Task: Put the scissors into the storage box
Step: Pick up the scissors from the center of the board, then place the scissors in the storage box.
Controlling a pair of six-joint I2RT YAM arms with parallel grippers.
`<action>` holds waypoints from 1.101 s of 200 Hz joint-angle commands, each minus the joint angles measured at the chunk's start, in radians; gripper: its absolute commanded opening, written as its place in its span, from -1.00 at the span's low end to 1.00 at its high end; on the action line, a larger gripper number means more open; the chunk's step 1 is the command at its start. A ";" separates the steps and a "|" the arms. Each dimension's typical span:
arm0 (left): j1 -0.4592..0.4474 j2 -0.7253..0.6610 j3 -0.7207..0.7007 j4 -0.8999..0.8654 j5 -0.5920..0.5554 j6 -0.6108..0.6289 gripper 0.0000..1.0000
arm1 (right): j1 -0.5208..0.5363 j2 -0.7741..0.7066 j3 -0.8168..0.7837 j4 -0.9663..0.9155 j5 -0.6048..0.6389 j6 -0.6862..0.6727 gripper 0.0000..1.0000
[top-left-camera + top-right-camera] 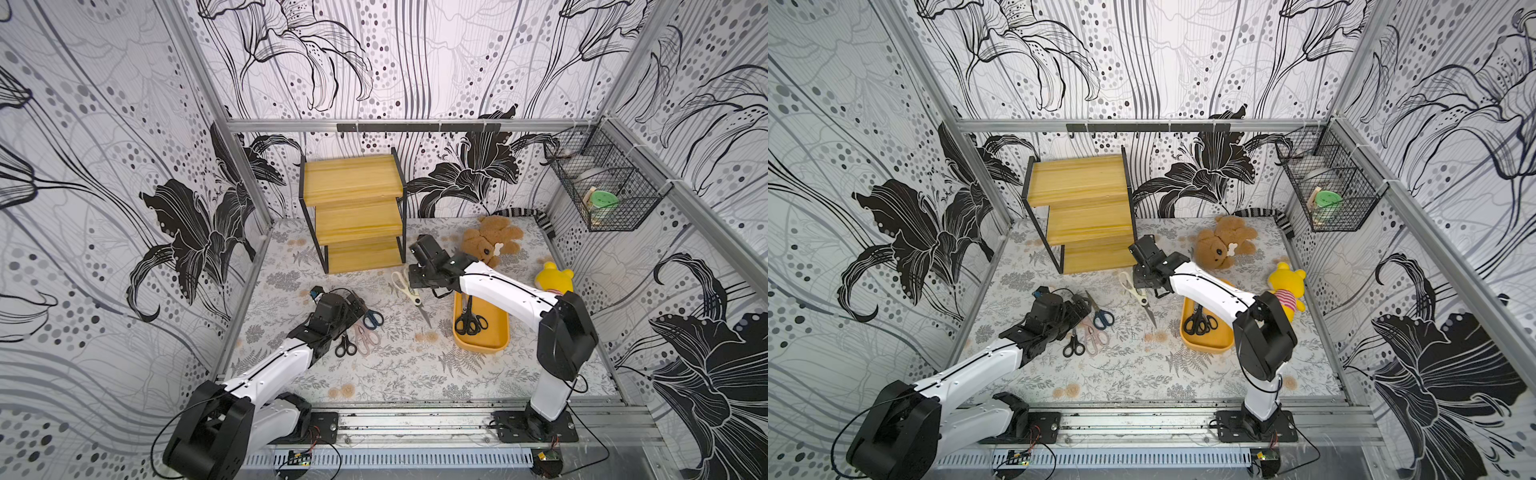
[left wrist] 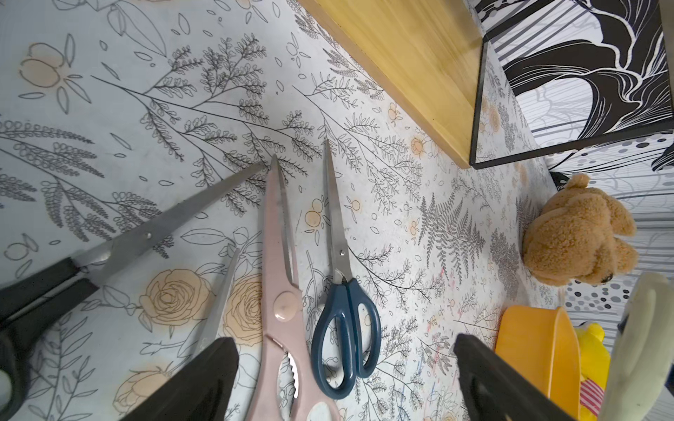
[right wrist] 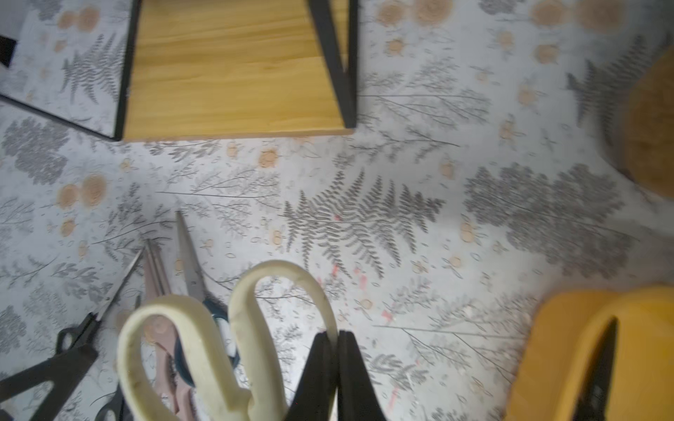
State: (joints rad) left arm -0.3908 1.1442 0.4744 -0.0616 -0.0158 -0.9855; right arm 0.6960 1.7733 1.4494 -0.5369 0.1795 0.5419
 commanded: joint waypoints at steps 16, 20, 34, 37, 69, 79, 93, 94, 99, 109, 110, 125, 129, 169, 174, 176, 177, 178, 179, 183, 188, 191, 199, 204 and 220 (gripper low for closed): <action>0.003 0.045 0.061 0.029 0.060 0.050 0.95 | -0.115 -0.189 -0.178 -0.018 0.105 0.044 -1.00; 0.004 0.052 0.064 0.031 0.067 0.050 0.95 | -0.127 -0.207 -0.194 -0.022 0.117 0.044 -1.00; 0.002 0.077 0.077 0.038 0.087 0.052 0.95 | -0.172 -0.257 -0.247 -0.035 0.159 0.036 -1.00; 0.002 0.081 0.080 0.037 0.090 0.052 0.95 | -0.181 -0.267 -0.258 -0.036 0.169 0.035 -1.00; -0.011 0.117 0.109 0.037 0.101 0.049 0.95 | -0.266 -0.348 -0.358 -0.032 0.252 0.023 -1.00; -0.017 0.123 0.116 0.036 0.096 0.045 0.95 | -0.282 -0.358 -0.376 -0.028 0.270 0.020 -1.00; -0.021 0.127 0.122 0.035 0.089 0.038 0.95 | -0.298 -0.359 -0.405 -0.016 0.282 0.017 -1.00; -0.020 0.127 0.122 0.034 0.089 0.038 0.95 | -0.299 -0.359 -0.406 -0.014 0.282 0.018 -1.00; -0.021 0.129 0.124 0.033 0.085 0.035 0.95 | -0.304 -0.356 -0.415 -0.009 0.279 0.016 -1.00; -0.023 0.129 0.127 0.031 0.083 0.030 0.95 | -0.312 -0.347 -0.432 0.001 0.278 0.014 -1.00; -0.024 0.129 0.127 0.031 0.082 0.030 0.95 | -0.312 -0.346 -0.434 0.003 0.278 0.014 -1.00; -0.030 0.131 0.133 0.027 0.079 0.025 0.95 | -0.319 -0.327 -0.456 0.013 0.272 0.015 -1.00; -0.031 0.131 0.135 0.025 0.077 0.025 0.95 | -0.320 -0.322 -0.464 0.018 0.271 0.015 -1.00; -0.040 0.133 0.145 0.005 0.062 0.025 0.95 | -0.323 -0.293 -0.556 0.132 0.230 -0.015 -1.00; -0.041 0.134 0.147 0.005 0.060 0.026 0.95 | -0.323 -0.288 -0.562 0.142 0.229 -0.014 -1.00; -0.042 0.134 0.146 0.005 0.060 0.023 0.95 | -0.323 -0.286 -0.565 0.145 0.230 -0.014 -1.00; -0.041 0.135 0.147 0.005 0.060 0.023 0.95 | -0.323 -0.285 -0.565 0.146 0.230 -0.015 -1.00; -0.041 0.135 0.148 0.005 0.060 0.024 0.95 | -0.323 -0.284 -0.566 0.148 0.230 -0.015 -1.00; -0.041 0.135 0.148 0.004 0.060 0.024 0.95 | -0.323 -0.283 -0.567 0.149 0.229 -0.014 -1.00; -0.042 0.135 0.148 0.004 0.059 0.024 0.95 | -0.323 -0.278 -0.569 0.152 0.229 -0.015 -1.00; -0.043 0.138 0.150 0.004 0.058 0.024 0.95 | -0.324 -0.272 -0.571 0.155 0.209 -0.015 -1.00; -0.043 0.137 0.151 0.005 0.059 0.023 0.95 | -0.323 -0.267 -0.570 0.156 0.204 -0.015 -1.00; -0.045 0.139 0.151 0.003 0.057 0.024 0.95 | -0.324 -0.255 -0.567 0.161 0.201 -0.016 -1.00; -0.046 0.140 0.152 0.003 0.057 0.022 0.95 | -0.325 -0.247 -0.566 0.161 0.201 -0.018 -1.00; -0.049 0.140 0.150 0.004 0.056 0.021 0.95 | -0.325 -0.216 -0.551 0.157 0.198 -0.026 -1.00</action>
State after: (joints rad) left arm -0.4316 1.2755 0.5991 -0.0677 0.0605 -0.9623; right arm 0.3779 1.5173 0.8894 -0.4057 0.3920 0.5335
